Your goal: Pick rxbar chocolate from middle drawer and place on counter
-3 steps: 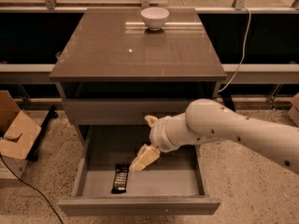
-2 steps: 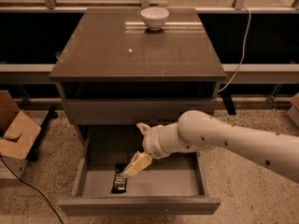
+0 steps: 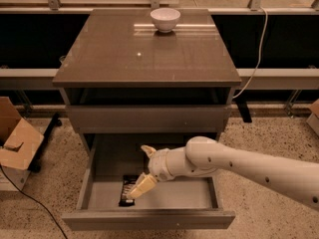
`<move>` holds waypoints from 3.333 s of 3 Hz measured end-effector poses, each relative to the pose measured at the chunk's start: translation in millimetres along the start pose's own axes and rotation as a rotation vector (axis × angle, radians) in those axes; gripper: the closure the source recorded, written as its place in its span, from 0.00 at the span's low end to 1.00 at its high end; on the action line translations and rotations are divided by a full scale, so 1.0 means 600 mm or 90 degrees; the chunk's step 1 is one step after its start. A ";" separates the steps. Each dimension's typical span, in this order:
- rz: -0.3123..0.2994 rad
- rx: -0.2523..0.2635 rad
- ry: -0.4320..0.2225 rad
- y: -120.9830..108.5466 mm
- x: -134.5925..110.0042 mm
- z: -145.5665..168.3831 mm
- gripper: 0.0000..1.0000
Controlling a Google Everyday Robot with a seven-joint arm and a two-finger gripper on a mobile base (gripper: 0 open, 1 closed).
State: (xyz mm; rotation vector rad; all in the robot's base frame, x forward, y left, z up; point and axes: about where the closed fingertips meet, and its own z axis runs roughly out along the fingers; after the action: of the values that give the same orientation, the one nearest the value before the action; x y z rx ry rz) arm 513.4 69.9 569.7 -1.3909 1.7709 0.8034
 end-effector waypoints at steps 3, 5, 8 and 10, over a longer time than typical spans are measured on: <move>-0.022 -0.008 0.009 -0.040 0.011 0.080 0.00; 0.001 -0.016 -0.002 -0.083 0.096 0.189 0.00; 0.043 -0.011 0.013 -0.074 0.214 0.280 0.00; 0.055 -0.005 0.019 -0.065 0.256 0.280 0.27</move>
Offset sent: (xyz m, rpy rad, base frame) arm 0.0359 0.0322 -0.0264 -0.0538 -0.0351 -0.0023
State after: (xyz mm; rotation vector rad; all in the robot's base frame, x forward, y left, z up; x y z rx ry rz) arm 557.4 121.3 348.9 -1.3447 1.8632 0.8406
